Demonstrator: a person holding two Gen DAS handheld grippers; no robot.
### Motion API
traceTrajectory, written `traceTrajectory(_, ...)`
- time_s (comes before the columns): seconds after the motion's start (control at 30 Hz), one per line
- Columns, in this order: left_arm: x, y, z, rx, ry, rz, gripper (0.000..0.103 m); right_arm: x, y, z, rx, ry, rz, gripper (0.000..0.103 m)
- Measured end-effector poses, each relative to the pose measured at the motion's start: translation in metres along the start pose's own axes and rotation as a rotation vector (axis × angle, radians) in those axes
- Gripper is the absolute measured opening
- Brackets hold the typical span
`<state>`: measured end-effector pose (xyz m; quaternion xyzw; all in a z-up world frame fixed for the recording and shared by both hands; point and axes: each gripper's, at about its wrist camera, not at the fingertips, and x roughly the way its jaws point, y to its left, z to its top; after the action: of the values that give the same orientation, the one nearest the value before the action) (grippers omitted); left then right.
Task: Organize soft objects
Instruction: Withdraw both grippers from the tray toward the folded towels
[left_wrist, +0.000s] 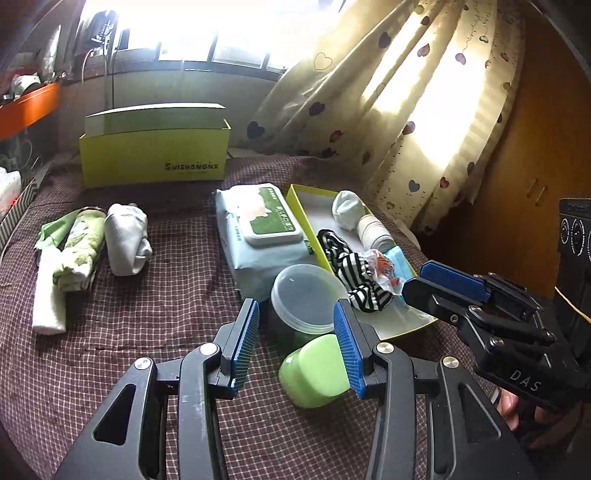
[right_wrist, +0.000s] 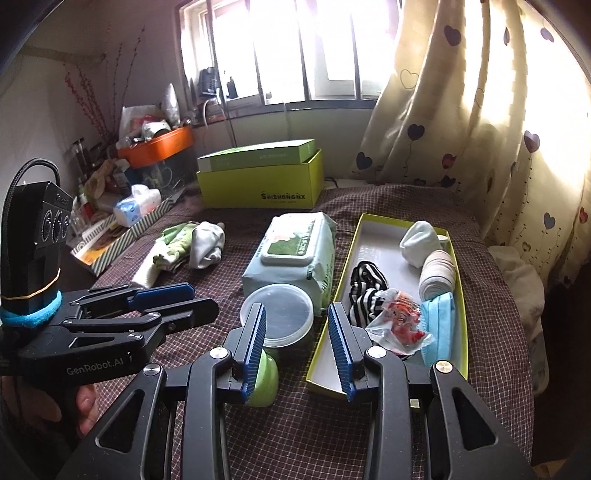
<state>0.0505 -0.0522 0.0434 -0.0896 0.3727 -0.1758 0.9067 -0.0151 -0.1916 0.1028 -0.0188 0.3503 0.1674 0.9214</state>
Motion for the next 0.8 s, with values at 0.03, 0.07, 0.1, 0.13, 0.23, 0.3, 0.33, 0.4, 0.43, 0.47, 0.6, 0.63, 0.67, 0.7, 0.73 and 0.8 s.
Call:
traceTrajectory(0.03,-0.001,0.001,0.0,0.001,-0.002,0.003,0.043,0.001,0.001,0.001,-0.003,0.002,0.002,0.034)
traceTrajectory(0.07,-0.001,0.002,0.0,0.0,-0.004,0.005,0.043,0.001,0.003,0.001,-0.006,0.002,0.003,0.034)
traceTrajectory(0.1,-0.001,0.003,0.0,-0.001,-0.006,0.009,0.043,0.002,0.004,0.002,-0.01,0.002,0.005,0.034)
traceTrajectory(0.13,-0.002,0.005,0.0,-0.001,-0.009,0.01,0.043,0.002,0.005,0.002,-0.012,0.003,0.007,0.034)
traceTrajectory(0.23,-0.005,0.008,0.0,-0.002,-0.019,0.023,0.043,0.004,0.009,0.004,-0.02,0.006,0.012,0.034)
traceTrajectory(0.3,-0.006,0.01,0.0,-0.001,-0.022,0.03,0.043,0.006,0.012,0.005,-0.025,0.007,0.016,0.034)
traceTrajectory(0.33,-0.006,0.011,0.0,-0.003,-0.022,0.033,0.043,0.006,0.013,0.005,-0.026,0.008,0.017,0.034)
traceTrajectory(0.4,-0.007,0.013,0.0,0.002,-0.025,0.044,0.043,0.008,0.016,0.006,-0.03,0.011,0.019,0.034)
traceTrajectory(0.43,-0.007,0.014,0.0,0.002,-0.025,0.048,0.043,0.008,0.017,0.006,-0.033,0.011,0.022,0.034)
traceTrajectory(0.47,-0.008,0.015,0.0,0.002,-0.026,0.049,0.043,0.009,0.018,0.007,-0.037,0.011,0.025,0.034)
traceTrajectory(0.6,-0.011,0.02,0.0,-0.001,-0.039,0.053,0.044,0.012,0.025,0.008,-0.047,0.008,0.036,0.034)
traceTrajectory(0.63,-0.011,0.022,0.0,-0.002,-0.042,0.055,0.044,0.013,0.027,0.009,-0.051,0.006,0.038,0.034)
traceTrajectory(0.67,-0.012,0.024,0.0,-0.003,-0.044,0.056,0.044,0.013,0.028,0.009,-0.053,0.005,0.039,0.034)
traceTrajectory(0.7,-0.012,0.025,0.0,-0.002,-0.045,0.056,0.044,0.014,0.029,0.009,-0.055,0.001,0.041,0.034)
traceTrajectory(0.73,-0.012,0.027,-0.001,-0.004,-0.045,0.054,0.044,0.014,0.031,0.01,-0.056,-0.003,0.044,0.034)
traceTrajectory(0.8,-0.013,0.03,-0.003,0.0,-0.046,0.054,0.044,0.015,0.033,0.01,-0.058,-0.011,0.051,0.035)
